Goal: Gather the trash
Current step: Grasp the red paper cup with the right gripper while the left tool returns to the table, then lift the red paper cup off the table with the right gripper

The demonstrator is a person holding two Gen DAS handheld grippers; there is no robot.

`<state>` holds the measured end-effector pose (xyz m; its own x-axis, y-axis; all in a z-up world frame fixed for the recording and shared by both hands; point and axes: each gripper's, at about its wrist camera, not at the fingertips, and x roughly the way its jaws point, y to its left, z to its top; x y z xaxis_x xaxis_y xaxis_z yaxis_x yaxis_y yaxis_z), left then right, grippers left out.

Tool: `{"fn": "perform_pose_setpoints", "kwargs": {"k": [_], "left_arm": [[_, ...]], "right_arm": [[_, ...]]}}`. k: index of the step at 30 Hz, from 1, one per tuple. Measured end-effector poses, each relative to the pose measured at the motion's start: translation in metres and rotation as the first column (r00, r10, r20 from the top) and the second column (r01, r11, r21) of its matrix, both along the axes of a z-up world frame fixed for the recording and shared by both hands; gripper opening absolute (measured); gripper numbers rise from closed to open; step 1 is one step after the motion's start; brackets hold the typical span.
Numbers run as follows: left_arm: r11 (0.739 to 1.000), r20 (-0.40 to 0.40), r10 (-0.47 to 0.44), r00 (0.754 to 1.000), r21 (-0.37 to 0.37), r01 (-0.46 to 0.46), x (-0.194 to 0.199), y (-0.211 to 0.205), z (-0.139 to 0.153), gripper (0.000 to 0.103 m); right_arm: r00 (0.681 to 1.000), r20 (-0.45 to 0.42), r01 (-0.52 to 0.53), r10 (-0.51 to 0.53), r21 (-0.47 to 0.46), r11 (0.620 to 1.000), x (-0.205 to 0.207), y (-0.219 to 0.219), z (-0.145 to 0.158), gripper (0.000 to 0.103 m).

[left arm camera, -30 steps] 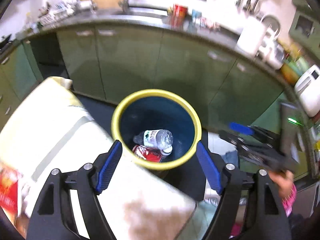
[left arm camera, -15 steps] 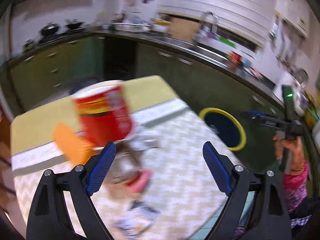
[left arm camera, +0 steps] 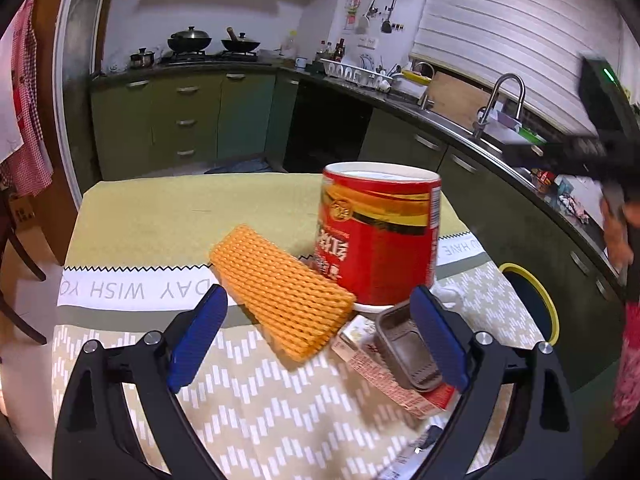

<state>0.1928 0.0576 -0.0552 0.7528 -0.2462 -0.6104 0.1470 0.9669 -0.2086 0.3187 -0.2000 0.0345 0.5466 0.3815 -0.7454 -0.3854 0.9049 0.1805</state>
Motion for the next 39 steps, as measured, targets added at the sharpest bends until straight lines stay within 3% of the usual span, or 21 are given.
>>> {"fn": "perform_pose_setpoints", "kwargs": {"k": [6,10,26,28,32,39], "left_arm": [[1.0,-0.018,0.004,1.0,-0.018,-0.004,0.007,0.004,-0.01,0.088],[1.0,-0.032,-0.01,0.999,-0.018,0.01,0.009,0.001,-0.014,0.088],[0.998,-0.038,-0.046,0.998,-0.033,0.045,0.006,-0.005,-0.018,0.088],[0.998,-0.038,-0.049,0.998,-0.033,0.048,0.006,-0.006,-0.018,0.088],[0.998,-0.04,-0.053,0.998,-0.034,0.052,0.005,-0.007,-0.019,0.089],[0.998,-0.036,-0.049,0.998,-0.037,0.048,0.004,-0.007,-0.018,0.089]], "right_arm": [[0.995,-0.097,-0.024,0.016,-0.077,0.997,0.051,0.06,-0.02,0.022],[0.994,-0.113,-0.015,0.004,-0.097,0.995,0.066,0.073,-0.028,0.022],[0.988,-0.155,-0.022,-0.014,-0.23,0.973,0.068,0.087,-0.05,0.022],[0.987,-0.162,-0.024,-0.013,-0.226,0.974,0.069,0.087,-0.051,0.014],[0.985,-0.172,-0.023,-0.016,-0.223,0.975,0.068,0.086,-0.051,0.007],[0.989,-0.143,-0.011,-0.02,-0.21,0.978,0.062,0.082,-0.049,0.006]]}}
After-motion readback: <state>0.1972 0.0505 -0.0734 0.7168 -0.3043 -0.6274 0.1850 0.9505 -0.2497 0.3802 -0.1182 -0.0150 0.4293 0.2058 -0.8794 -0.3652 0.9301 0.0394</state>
